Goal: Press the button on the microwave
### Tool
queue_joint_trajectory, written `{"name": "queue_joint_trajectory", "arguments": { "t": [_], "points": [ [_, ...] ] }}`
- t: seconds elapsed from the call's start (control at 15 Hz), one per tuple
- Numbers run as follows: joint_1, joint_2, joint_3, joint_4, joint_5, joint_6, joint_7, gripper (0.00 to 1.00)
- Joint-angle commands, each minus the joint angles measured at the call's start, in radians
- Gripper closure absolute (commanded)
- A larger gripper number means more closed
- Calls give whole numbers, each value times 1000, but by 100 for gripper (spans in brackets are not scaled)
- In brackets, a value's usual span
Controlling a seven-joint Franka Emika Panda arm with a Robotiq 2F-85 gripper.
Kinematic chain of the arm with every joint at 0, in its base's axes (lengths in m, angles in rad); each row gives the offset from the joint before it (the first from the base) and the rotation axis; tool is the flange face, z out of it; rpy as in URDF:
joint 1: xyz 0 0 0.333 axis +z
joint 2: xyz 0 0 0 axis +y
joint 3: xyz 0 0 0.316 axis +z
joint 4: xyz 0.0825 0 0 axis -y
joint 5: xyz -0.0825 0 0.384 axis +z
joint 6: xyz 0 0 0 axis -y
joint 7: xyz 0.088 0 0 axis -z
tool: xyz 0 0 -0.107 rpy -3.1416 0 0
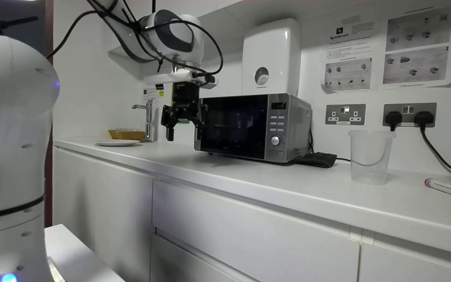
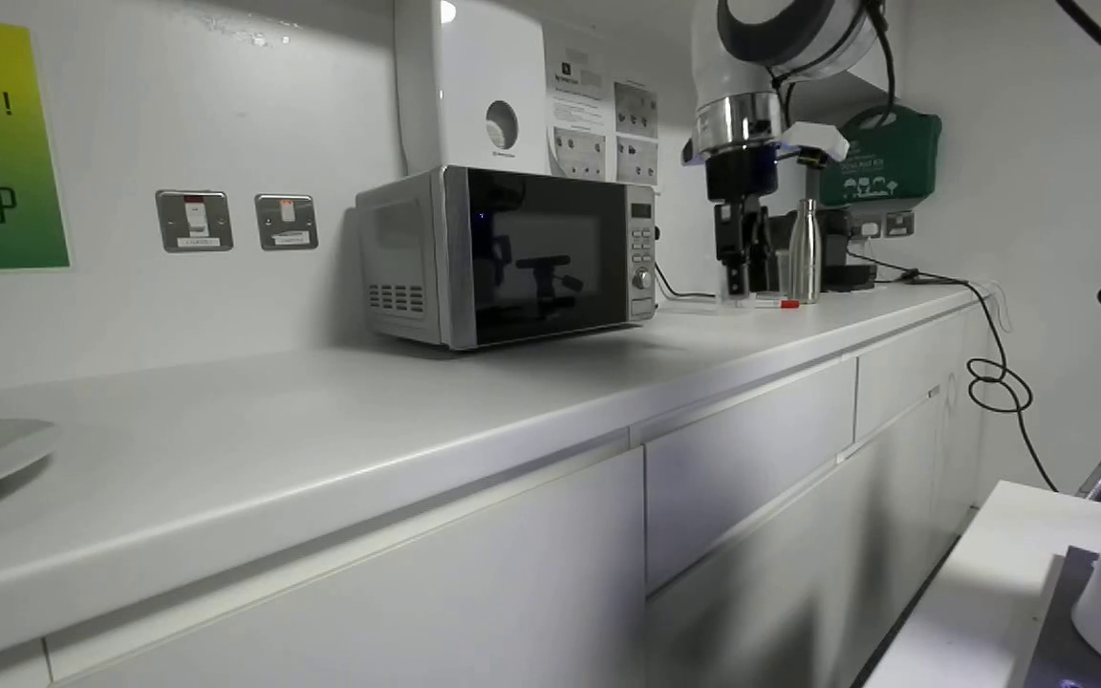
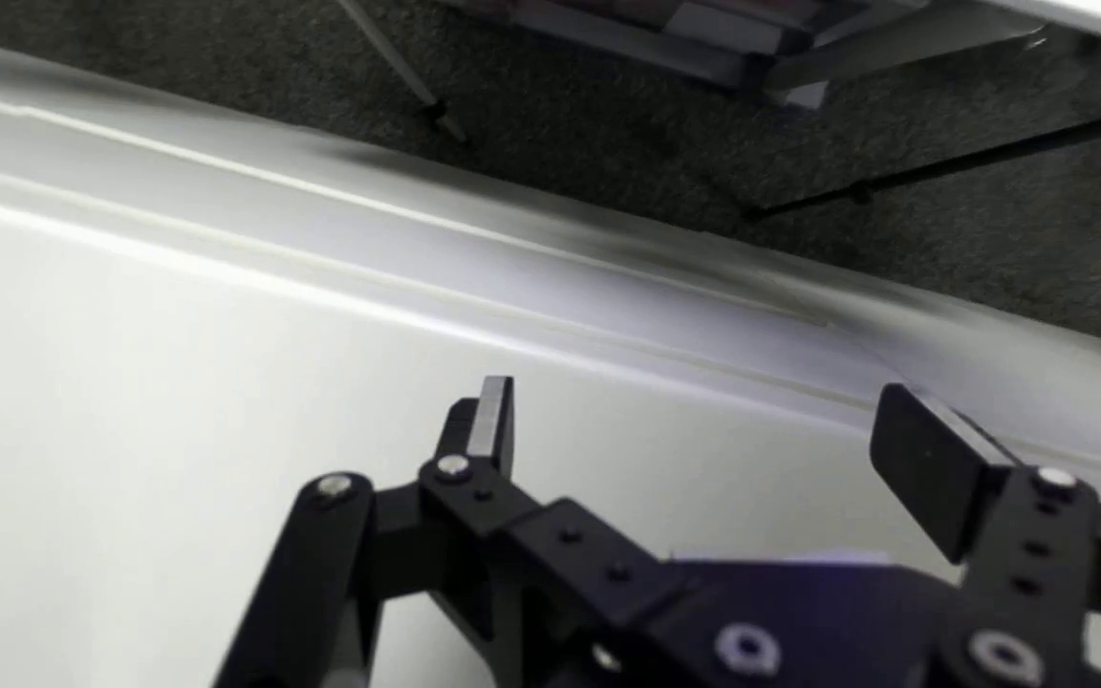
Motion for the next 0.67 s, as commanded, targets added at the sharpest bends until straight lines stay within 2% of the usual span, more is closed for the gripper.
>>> {"name": "queue_joint_trajectory", "arguments": {
  "t": [0.0, 0.33, 0.6],
  "points": [
    [-75, -5, 45, -29, -164, 121, 87, 0],
    [-165, -3, 103, -66, -457, 245, 216, 0],
    [-225, -16, 155, -81, -732, 265, 363, 0]
  ]
}}
